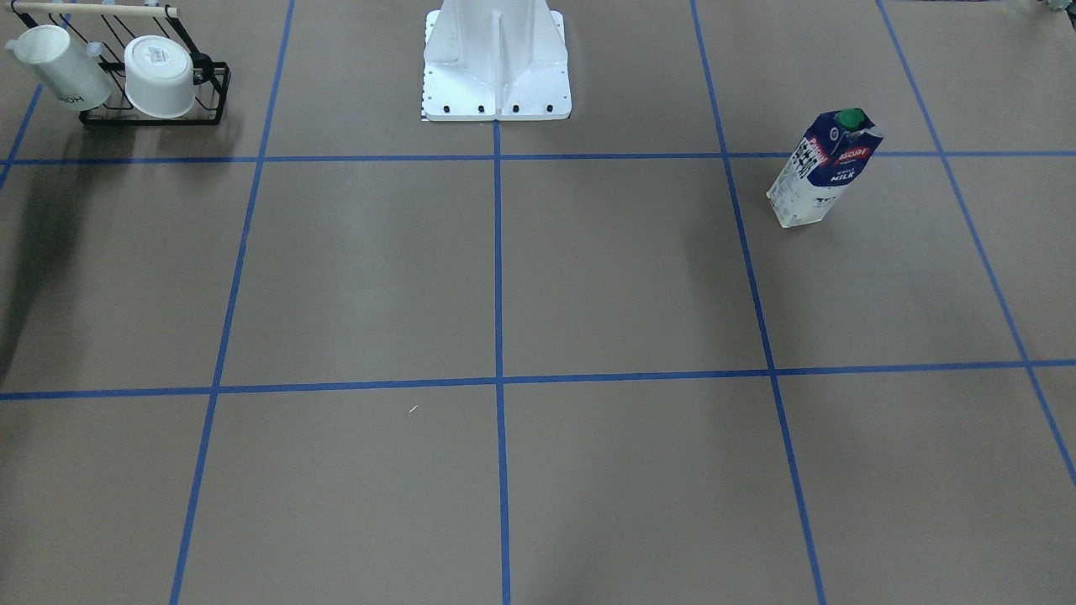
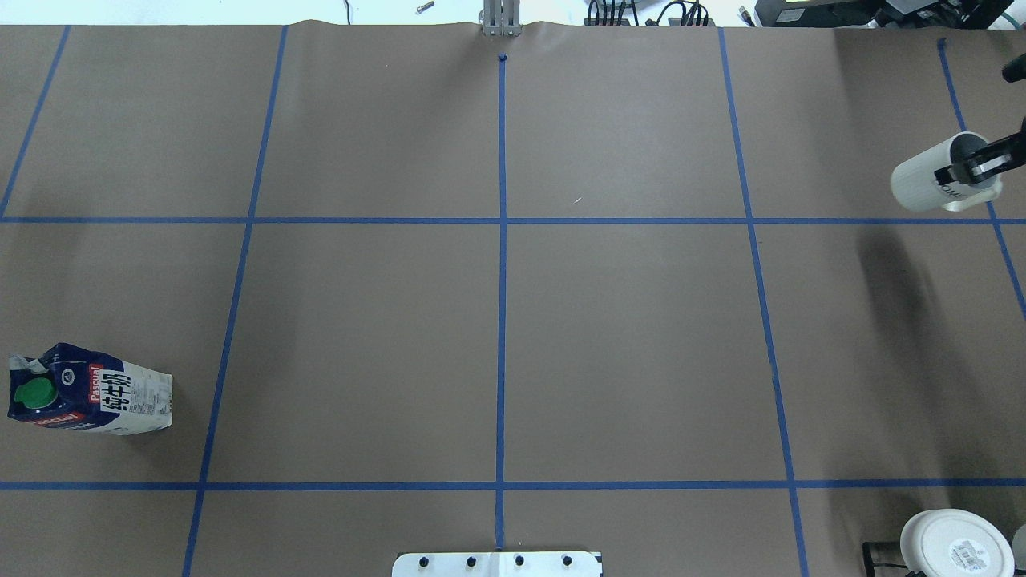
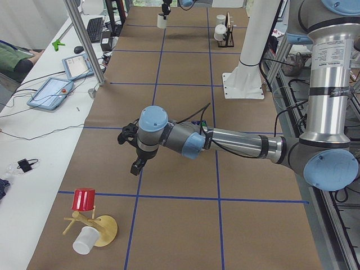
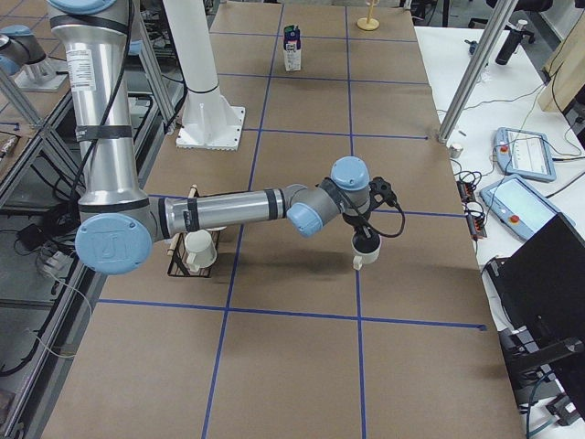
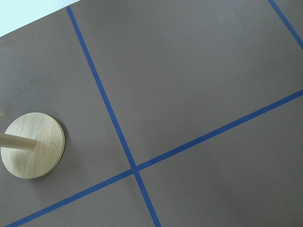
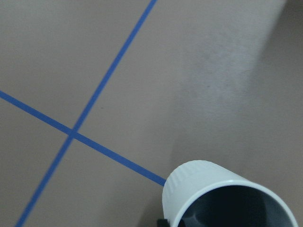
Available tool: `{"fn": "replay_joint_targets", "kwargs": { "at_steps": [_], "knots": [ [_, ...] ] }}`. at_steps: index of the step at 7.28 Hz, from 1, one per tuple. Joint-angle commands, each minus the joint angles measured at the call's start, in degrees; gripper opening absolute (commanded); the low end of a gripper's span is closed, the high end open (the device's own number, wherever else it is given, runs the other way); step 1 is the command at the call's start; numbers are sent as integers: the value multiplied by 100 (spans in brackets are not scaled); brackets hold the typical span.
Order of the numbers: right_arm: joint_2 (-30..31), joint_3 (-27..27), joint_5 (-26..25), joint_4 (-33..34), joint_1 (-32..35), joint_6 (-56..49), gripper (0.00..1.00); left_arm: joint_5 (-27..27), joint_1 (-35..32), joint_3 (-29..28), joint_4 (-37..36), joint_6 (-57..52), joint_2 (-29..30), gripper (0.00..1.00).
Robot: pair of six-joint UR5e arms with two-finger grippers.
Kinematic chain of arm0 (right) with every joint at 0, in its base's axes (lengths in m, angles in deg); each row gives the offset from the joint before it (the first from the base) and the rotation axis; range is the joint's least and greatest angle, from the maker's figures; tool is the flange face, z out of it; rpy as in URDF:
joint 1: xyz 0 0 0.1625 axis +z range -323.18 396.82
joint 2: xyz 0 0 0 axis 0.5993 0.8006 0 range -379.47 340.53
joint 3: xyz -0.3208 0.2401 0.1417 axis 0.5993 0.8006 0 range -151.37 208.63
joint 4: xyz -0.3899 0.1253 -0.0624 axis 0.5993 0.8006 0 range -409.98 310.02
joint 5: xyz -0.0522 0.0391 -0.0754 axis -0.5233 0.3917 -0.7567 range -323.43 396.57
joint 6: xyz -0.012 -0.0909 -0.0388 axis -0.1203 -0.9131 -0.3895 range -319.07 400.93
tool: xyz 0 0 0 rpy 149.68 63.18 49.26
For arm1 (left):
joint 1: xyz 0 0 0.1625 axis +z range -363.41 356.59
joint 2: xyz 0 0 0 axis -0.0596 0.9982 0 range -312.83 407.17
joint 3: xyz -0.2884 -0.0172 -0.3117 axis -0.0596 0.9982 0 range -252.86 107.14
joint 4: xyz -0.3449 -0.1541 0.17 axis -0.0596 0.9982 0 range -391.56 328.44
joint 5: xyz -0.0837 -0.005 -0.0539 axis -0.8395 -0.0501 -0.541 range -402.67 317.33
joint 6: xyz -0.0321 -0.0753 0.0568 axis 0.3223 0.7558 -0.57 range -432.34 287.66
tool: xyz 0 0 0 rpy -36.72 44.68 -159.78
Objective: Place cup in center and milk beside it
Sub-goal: 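Carry the white mug with the right gripper toward the table center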
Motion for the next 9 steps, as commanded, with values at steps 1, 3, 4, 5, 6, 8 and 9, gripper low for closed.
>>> {"fn": "replay_joint_targets", "kwargs": {
  "at_steps": [1, 3, 4, 5, 6, 8, 9],
  "knots": [
    [-138, -558, -670, 18, -1082, 1777, 0, 4, 6, -1, 2, 0, -4, 99],
    [-216, -1390, -1217, 1275, -1752, 2249, 0, 4, 6, -1, 2, 0, -4, 99],
    [-504, -1770, -1507, 2180, -2190, 2572, 0, -5, 6, 7, 2, 0, -4, 99],
    [-838, -1835, -1988, 2432, -2786, 3341, 0, 3, 6, -1, 2, 0, -4, 99],
    [-1024, -1879, -2367, 2452, -3323, 3932, 0, 4, 6, -1, 2, 0, -4, 99],
    [-1087, -2177, -2782, 2731, -4150, 4655, 0, 4, 6, -1, 2, 0, -4, 99],
    [-1575, -2256, -2889, 3569, -4485, 5015, 0, 4, 6, -1, 2, 0, -4, 99]
  ]
}}
